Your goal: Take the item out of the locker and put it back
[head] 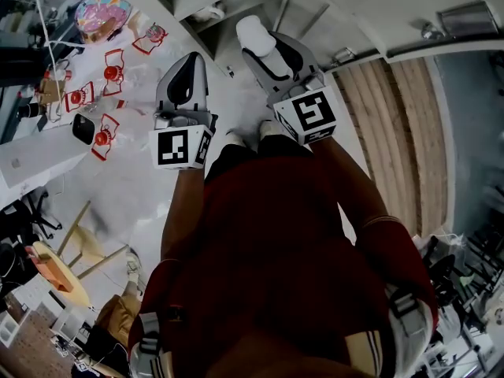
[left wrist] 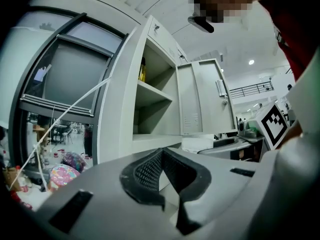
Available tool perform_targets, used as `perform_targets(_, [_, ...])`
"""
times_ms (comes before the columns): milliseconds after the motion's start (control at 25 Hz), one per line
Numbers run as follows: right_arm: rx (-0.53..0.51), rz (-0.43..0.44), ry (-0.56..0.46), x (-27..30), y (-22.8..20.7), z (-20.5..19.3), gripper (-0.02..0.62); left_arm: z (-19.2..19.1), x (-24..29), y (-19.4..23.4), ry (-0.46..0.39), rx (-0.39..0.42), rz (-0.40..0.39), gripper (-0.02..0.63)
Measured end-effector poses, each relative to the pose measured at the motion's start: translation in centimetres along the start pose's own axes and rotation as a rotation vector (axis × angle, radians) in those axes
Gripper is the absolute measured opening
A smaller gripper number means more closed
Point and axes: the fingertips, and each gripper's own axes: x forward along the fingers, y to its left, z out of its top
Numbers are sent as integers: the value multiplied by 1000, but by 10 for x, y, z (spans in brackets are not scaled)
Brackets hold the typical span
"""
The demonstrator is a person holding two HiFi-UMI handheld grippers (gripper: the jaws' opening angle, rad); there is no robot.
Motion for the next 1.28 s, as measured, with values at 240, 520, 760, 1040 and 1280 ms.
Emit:
perform_targets(240, [-11, 48, 31, 10, 12, -36, 193, -24, -5, 4, 7, -11, 22, 6])
perform_targets(520, [-4, 107, 42, 21, 18, -72, 193, -55, -9, 10, 8, -37, 63, 6])
perform_targets(760, [-11, 141, 42, 31, 19, -97, 193, -77, -9, 13, 17, -31, 87, 6])
perform_targets(1040, [-16, 169, 51, 45, 19, -119, 193, -94, -6, 14, 32, -31, 112, 6])
perform_targets(1280, [-30, 193, 62, 61, 20, -135, 193, -110, -2, 22, 46, -32, 132, 6])
